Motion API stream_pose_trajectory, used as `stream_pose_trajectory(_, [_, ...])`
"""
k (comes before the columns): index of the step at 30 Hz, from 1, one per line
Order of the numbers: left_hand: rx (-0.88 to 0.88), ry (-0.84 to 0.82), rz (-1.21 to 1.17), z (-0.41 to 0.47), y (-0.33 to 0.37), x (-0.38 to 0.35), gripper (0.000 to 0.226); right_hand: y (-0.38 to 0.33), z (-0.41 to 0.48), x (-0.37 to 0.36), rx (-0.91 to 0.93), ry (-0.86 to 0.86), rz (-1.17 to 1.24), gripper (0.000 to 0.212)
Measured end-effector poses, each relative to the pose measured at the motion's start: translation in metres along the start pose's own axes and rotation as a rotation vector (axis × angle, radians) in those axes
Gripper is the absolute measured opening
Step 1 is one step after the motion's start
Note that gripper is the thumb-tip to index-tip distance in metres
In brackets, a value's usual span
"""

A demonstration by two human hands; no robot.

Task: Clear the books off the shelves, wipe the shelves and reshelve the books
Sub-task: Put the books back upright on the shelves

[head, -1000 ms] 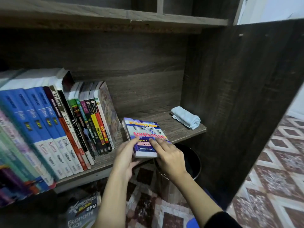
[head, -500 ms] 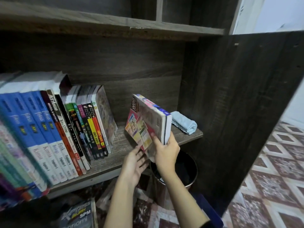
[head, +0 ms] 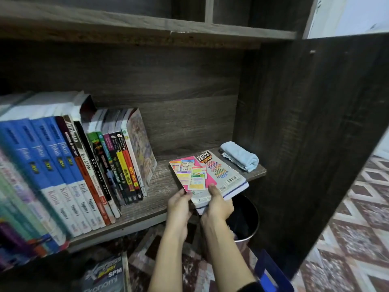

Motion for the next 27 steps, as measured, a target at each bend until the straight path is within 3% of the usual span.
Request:
stream_pose_trajectory(9, [-0.168,0.140,0.364,0.009,0.001,0.006,0.023,0.016,0.003,0.012,-0.114,0.075,-0.090,0.025])
stream_pose_trajectory(12, [-0.195,0.185,0.437,0.011,-0.001,0.003,0.026,0.017,0.003,0.014,-0.164,0.062,-0.090,0.044])
stream_pose_trajectory(15, [-0.219,0.256,0.490,0.010,-0.001,0.003,0.031,0.001,0.011,0.025,-0.116,0.064,-0.341,0.093])
stream_pose_trajectory(18, [-0.250,0.304,0.523,0.008,0.001,0.003,0.035,-0.030,0.024,0.024,0.111,-0.028,-0.741,0.124])
stream_pose_trajectory(21, [-0.260,0.337,0.547,0.010,0.001,0.003,0.039,-0.054,0.035,0.008,0.377,-0.179,-1.083,0.124])
stream_pose_trajectory(24, [-0.272,0.386,0.587,0.009,0.002,0.003,0.038,-0.058,0.041,-0.003,0.433,-0.352,-1.278,0.118])
stream_pose_trajectory(27, [-0.279,0.422,0.573,0.007,0.003,0.003,0.034,-0.064,0.040,-0.007,0.496,-0.389,-1.383,0.117])
Point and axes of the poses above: each hand's wrist, its own z-axis towards the middle knuckle, its own x-axis out of the back of the hand, y = z × x, the point moved 8 cm from there along z, towards the middle knuckle, and after that the axes turned 12 degrees about x, right-handed, at the moved point
